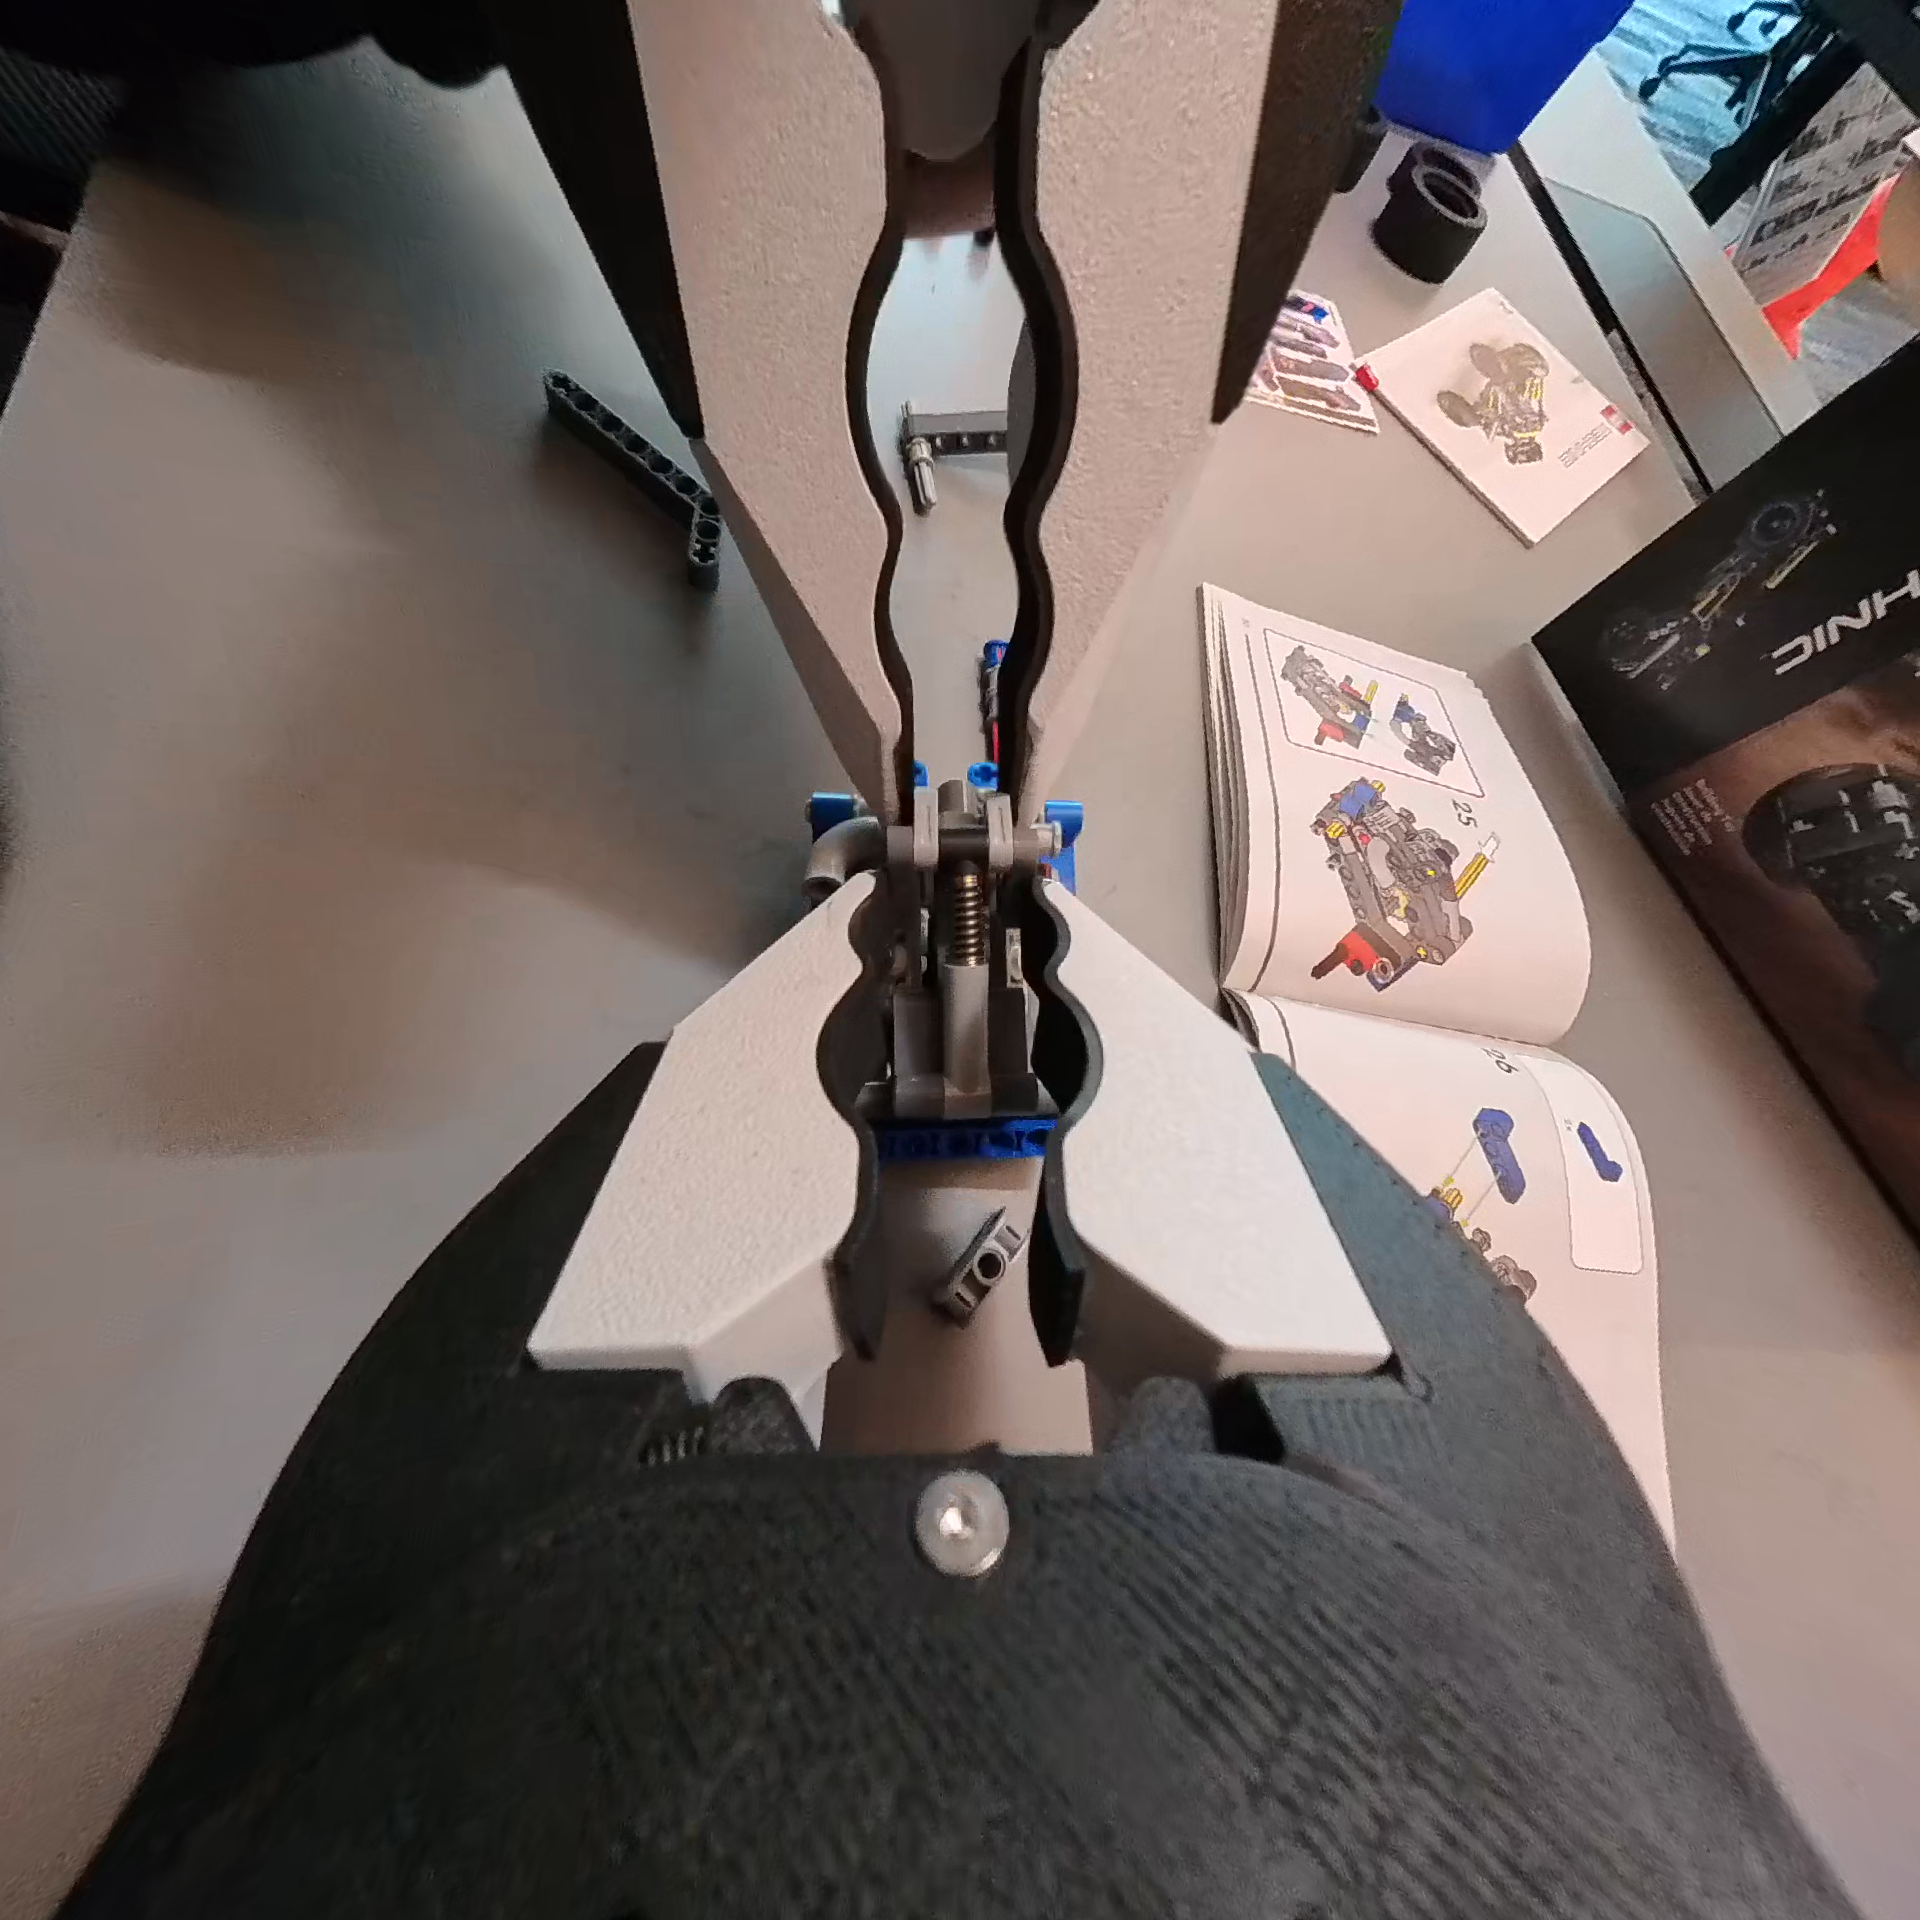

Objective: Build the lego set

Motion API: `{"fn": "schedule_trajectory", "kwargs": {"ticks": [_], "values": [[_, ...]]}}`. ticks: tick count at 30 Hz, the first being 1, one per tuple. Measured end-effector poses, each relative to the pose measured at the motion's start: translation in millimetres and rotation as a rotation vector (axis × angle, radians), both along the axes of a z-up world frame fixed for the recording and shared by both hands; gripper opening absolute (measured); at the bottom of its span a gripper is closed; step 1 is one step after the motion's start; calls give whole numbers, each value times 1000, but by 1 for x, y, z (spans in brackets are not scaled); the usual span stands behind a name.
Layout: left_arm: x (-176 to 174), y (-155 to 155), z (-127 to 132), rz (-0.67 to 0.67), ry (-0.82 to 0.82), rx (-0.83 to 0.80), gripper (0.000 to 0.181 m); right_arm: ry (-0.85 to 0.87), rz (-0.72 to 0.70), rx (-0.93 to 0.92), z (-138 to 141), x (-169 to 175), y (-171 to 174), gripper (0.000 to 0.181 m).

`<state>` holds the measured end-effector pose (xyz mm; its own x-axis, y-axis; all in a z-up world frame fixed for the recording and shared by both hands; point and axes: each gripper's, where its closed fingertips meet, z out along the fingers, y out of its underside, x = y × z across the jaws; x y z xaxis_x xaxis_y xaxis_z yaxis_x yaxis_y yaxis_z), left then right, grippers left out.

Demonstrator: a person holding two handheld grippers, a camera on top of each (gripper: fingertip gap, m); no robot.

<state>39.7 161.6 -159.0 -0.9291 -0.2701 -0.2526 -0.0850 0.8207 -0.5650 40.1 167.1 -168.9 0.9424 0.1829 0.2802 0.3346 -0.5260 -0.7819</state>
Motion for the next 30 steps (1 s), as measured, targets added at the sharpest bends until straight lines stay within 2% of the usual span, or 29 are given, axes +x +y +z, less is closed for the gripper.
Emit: {"fn": "schedule_trajectory", "kwargs": {"ticks": [2, 6, 10, 21, 26, 30], "values": [[1, -1, 1, -6, -7, -5, 13, 1, -2, 6, 1, 0, 0, 24], [4, -5, 8, -15, 17, -175, 13, 81, 5, 97, 10, 1, -1, 22], [3, -9, 2, -37, 36, -290, 14, 117, 6, 102, 8, 2, -1, 22], [4, -9, -6, -40, 18, -384, 13, 120, 35, 96, 3, 2, -3, 22], [6, -10, -6, -33, -8, -388, 13, 70, 44, 116, 9, 1, 0, 36], [6, -12, -6, -39, -23, -386, 13, 11, 50, 42, 8, 1, 0, 30]]}}
